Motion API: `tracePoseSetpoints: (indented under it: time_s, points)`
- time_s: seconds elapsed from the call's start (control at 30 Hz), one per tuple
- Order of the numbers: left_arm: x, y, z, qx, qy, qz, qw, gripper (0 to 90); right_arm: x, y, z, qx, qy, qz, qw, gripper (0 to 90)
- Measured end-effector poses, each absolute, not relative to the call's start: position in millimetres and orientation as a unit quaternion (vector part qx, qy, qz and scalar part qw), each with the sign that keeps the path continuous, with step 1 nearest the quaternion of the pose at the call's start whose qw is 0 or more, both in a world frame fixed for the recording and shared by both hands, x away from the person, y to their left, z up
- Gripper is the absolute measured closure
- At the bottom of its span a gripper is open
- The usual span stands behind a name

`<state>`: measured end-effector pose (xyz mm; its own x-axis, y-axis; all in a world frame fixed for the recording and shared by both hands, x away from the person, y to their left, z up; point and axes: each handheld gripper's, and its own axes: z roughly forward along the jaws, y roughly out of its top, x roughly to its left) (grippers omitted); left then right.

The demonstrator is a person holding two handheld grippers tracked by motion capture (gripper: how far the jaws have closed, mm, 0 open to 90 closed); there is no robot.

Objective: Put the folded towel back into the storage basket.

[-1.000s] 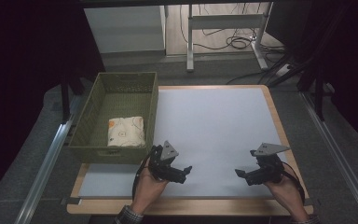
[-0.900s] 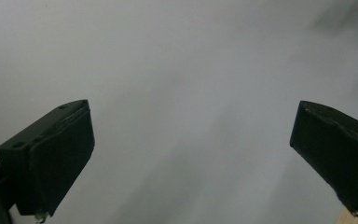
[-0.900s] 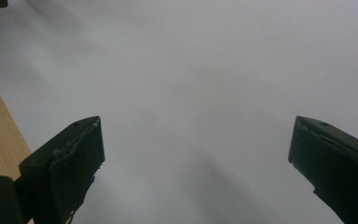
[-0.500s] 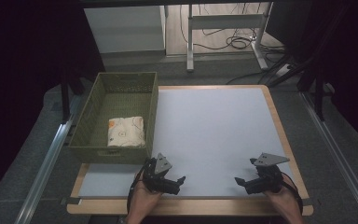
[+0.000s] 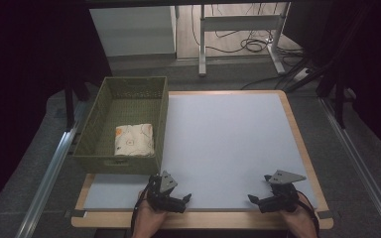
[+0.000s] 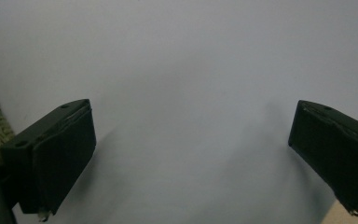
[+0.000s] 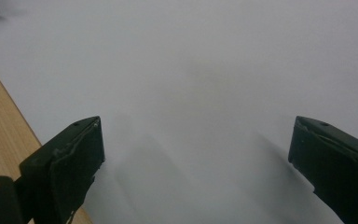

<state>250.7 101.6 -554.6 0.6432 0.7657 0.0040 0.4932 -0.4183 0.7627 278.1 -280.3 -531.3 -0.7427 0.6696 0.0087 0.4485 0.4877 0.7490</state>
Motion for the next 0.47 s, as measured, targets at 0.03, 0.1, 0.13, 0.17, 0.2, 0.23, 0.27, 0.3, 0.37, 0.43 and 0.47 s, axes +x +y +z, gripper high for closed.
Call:
tracePoseSetpoints:
  time_s: [0.03,0.1,0.13,0.17,0.2,0.23,0.27,0.3,0.37,0.43,0.47]
  points:
    - [251,102,-557,0.82,0.384,0.177,0.386,0.6,278,-280,-533,0.329,0.851,0.384,0.143,3.6]
    - [252,104,-560,0.813,0.39,0.168,0.399,0.0,277,-280,-537,0.327,0.85,0.384,0.152,3.5]
    - [251,104,-561,0.812,0.389,0.171,0.401,0.0,277,-279,-537,0.325,0.851,0.383,0.155,3.5]
    - [250,104,-561,0.811,0.389,0.174,0.402,0.1,276,-279,-537,0.323,0.851,0.382,0.159,3.5]
    - [249,105,-562,0.808,0.39,0.175,0.406,0.1,276,-278,-538,0.321,0.852,0.381,0.164,3.4]
    - [249,105,-563,0.806,0.39,0.176,0.409,0.1,275,-278,-540,0.317,0.851,0.384,0.168,2.6]
    - [248,105,-564,0.803,0.39,0.178,0.413,0.1,275,-279,-541,0.319,0.849,0.387,0.168,2.2]
    - [248,105,-564,0.804,0.39,0.179,0.413,0.3,275,-279,-542,0.317,0.846,0.393,0.171,1.9]
    - [248,105,-564,0.804,0.39,0.178,0.412,0.3,273,-280,-544,0.316,0.842,0.402,0.174,1.8]
    - [248,105,-564,0.804,0.39,0.178,0.412,0.3,272,-282,-547,0.316,0.836,0.412,0.179,1.7]
    - [248,105,-564,0.804,0.39,0.179,0.412,0.3,272,-282,-547,0.316,0.835,0.412,0.181,1.7]
